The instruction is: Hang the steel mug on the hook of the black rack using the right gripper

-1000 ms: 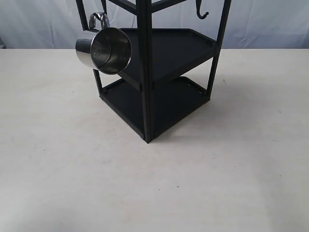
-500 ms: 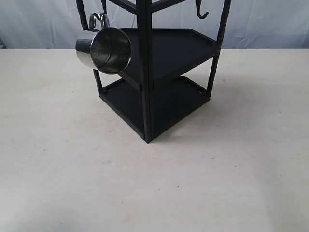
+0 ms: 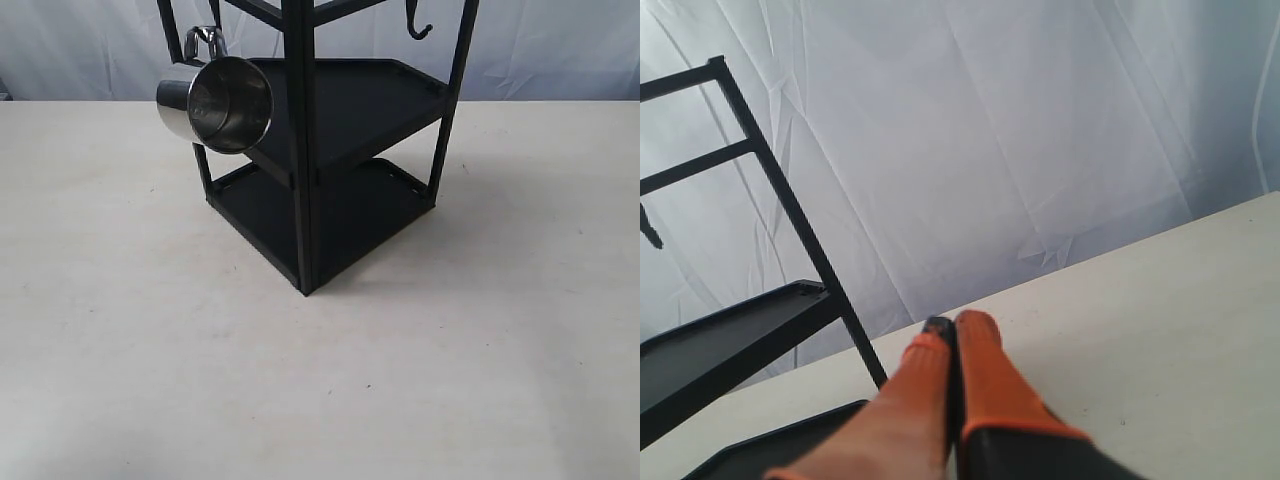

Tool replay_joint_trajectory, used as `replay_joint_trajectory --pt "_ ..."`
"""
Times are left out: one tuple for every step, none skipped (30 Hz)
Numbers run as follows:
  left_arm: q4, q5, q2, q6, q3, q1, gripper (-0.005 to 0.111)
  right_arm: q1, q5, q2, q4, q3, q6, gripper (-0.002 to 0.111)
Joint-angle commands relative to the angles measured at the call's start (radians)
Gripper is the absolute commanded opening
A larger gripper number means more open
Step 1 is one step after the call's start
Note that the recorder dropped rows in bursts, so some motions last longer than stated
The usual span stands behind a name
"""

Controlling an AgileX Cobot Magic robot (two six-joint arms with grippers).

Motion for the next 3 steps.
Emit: replay_joint_trajectory --pt "0.000 -0.008 0.004 -0.005 -0.002 -0.005 0.000 -0.007 -0.007 -0.007 0.000 0.002 -0.005 0.000" --pt "0.000 -0.008 0.004 -0.005 -0.002 -0.005 0.000 -0.007 -0.007 -0.007 0.000 0.002 -0.005 0.000" --pt "0.000 -0.008 0.004 -0.005 -0.002 -0.005 0.000 -0.007 -0.007 -0.007 0.000 0.002 -0.005 0.000"
